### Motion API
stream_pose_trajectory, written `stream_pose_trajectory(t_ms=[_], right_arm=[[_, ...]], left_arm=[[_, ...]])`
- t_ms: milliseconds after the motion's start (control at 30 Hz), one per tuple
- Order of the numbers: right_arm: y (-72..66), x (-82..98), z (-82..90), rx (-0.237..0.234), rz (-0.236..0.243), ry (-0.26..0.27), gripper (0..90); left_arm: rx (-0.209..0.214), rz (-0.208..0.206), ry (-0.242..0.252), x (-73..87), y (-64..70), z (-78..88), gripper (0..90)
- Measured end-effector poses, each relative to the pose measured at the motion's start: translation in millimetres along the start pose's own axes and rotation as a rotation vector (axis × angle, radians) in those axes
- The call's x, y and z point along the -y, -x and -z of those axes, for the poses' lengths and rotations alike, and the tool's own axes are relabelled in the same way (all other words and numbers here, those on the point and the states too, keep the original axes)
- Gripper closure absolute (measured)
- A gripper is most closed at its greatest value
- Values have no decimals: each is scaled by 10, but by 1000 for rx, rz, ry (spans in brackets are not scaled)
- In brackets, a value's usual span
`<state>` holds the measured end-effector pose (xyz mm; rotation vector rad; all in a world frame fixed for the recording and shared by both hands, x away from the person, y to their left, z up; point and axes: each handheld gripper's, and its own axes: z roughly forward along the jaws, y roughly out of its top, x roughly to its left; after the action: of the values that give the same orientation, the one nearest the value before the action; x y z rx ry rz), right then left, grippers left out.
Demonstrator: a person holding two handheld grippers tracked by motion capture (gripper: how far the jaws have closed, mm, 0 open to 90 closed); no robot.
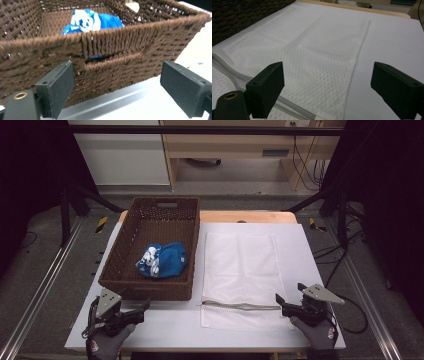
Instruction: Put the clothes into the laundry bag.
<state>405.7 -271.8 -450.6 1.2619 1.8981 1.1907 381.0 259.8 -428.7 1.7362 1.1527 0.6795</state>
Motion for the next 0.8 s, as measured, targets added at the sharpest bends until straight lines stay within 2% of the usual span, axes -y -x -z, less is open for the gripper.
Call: stream_pose_trajectory(t_ms=[233,433,733,800], right_arm=[[-22,-14,-2,3,-2,-4,123],[-26,-25,0,7,4,4,124],[-40,-30,-2,5,4,1,123],[-40,-34,1,7,9,4,123]], left_arm=[[3,13,43,-141,43,59,121],[15,-10,48,-239,91,46,123],[16,-18,68,-385,97,13,127],[23,-9,77,-441,88,-17,128]])
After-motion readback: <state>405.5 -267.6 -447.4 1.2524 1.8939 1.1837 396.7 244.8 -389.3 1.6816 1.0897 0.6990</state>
